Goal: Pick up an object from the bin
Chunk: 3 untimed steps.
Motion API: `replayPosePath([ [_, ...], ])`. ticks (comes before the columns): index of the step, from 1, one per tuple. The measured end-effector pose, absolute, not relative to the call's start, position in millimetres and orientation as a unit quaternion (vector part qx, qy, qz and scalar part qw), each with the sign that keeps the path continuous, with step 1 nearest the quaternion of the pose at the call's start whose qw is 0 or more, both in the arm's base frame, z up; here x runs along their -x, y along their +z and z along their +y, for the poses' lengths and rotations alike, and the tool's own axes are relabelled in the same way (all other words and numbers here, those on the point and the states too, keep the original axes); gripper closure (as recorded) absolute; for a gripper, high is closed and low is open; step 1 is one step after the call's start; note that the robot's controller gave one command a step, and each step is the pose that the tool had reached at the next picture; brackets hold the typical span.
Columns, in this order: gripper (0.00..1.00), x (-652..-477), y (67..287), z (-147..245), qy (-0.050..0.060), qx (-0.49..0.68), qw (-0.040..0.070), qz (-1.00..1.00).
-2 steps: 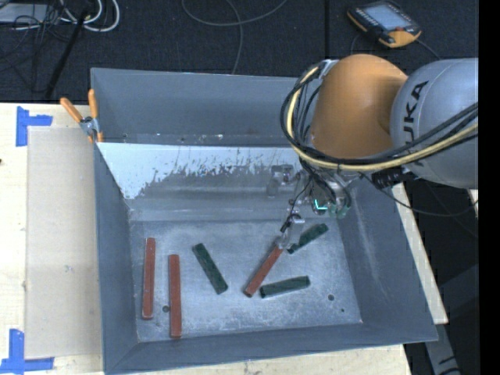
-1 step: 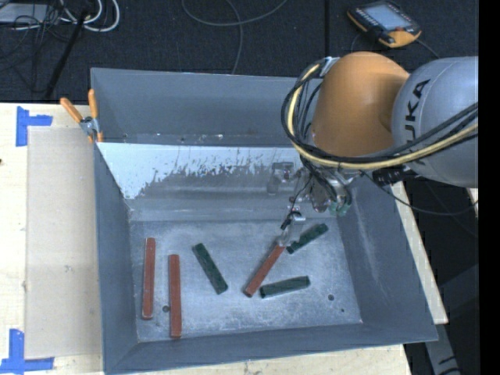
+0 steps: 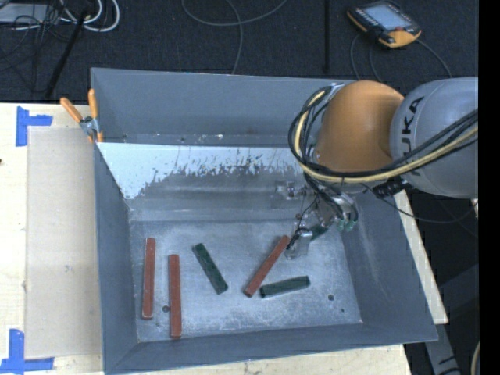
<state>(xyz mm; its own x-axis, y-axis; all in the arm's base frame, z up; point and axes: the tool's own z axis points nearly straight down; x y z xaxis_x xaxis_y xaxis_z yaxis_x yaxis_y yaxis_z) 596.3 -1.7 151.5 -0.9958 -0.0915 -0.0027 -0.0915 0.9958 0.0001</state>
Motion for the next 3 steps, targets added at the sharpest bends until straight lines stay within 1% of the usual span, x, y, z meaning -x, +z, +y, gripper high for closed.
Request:
replayPosePath([
  [1,0.00,-598.2,135.8,-45.2,0.000,0.117,0.000,0.993],
  [2,0.00,-599.3,116.7,-52.5,0.001,0.124,-0.001,0.992],
  [3,0.00,-604.9,88.7,-53.4,0.000,0.283,0.000,0.959],
])
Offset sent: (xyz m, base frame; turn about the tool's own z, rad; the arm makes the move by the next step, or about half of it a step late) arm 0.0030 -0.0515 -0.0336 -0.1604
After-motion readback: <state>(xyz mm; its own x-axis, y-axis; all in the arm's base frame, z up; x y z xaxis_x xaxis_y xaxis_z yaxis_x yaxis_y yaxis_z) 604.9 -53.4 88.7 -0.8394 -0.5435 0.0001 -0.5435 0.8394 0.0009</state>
